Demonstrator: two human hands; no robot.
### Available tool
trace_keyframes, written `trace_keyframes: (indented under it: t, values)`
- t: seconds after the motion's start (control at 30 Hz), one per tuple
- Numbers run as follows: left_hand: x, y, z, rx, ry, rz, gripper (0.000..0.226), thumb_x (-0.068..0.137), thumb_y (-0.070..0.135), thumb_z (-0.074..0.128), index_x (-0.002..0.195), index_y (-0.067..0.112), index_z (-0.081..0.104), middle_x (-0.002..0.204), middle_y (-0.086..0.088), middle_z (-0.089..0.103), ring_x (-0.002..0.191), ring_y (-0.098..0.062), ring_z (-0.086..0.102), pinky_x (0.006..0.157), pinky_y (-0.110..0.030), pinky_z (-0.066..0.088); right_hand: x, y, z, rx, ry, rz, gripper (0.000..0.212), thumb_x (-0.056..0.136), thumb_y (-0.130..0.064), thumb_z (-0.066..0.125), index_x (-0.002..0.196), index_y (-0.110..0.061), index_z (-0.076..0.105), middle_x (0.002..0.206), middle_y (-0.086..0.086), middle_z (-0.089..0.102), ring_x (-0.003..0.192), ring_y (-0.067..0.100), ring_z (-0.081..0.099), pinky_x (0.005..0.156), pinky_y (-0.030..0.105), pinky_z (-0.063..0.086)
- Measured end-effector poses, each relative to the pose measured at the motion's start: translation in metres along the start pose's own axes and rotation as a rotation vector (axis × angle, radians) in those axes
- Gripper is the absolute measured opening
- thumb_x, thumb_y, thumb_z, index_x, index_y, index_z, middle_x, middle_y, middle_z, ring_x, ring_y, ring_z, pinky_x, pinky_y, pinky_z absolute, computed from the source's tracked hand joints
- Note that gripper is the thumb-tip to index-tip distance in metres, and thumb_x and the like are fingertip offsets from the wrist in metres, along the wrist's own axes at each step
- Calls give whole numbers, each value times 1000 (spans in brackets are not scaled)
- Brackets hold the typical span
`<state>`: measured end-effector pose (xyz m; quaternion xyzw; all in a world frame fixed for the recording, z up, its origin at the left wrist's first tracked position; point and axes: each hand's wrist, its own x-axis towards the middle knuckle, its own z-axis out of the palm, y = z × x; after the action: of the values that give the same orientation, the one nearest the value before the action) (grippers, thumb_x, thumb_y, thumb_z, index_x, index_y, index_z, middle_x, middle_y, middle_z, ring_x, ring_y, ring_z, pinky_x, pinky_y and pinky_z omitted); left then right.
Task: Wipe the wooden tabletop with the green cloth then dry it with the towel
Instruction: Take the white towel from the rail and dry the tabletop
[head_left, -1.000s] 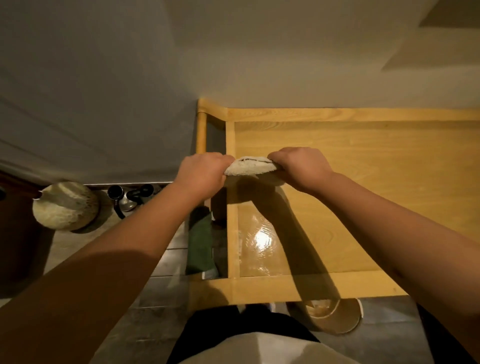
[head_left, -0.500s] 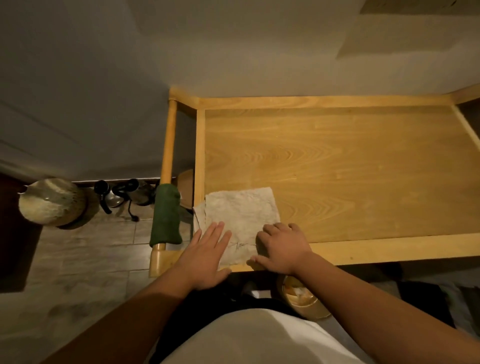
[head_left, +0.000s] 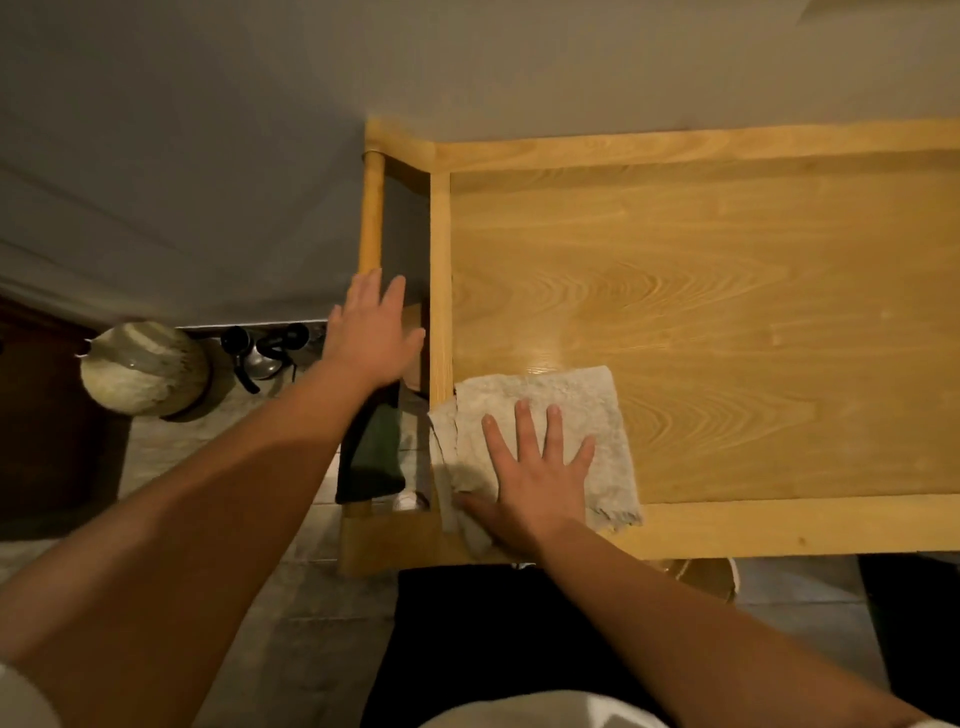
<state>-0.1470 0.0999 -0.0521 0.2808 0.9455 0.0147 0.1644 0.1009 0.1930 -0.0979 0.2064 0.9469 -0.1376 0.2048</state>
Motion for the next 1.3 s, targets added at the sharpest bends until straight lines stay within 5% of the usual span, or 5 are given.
trace_keyframes:
  t: [0.3,0.5,0.67,0.83,1.3]
  values:
    - [56,-11,8,70,57,61,86,96,64,28,157,3,20,167,-20,7,152,-44,4,124,-56,12,44,-8,-8,-14,57,45,90,78,-85,20,151,-44,-14,162,4,-18,143,39,-31,100,75,-16]
    - [58,-12,16,25,102,79,83,95,61,33,153,1,32,165,-22,19,149,-52,13,119,-59,21,172,-16,-62,11,111,89,83,81,-81,15,148,-44,-18,162,0,-21,143,37,-30,99,75,-19]
    - [65,-19,24,131,19,92,88,96,67,12,159,5,12,167,-21,0,153,-44,0,124,-57,9,292,-20,-116,5,210,140,80,82,-77,13,151,-42,-8,165,2,-11,148,40,-16,101,76,-11]
    - [59,-16,21,103,97,83,86,93,68,29,157,11,27,167,-22,7,151,-49,6,122,-59,17,372,-21,-157,-9,247,155,76,85,-69,16,153,-40,1,166,5,-3,149,41,-9,101,78,-8]
    - [73,-11,12,75,35,57,75,98,48,27,158,4,15,168,-17,4,153,-44,6,122,-55,20,237,-28,-93,-70,222,27,71,89,-61,26,151,-44,-4,166,4,-2,148,40,-9,102,78,-4]
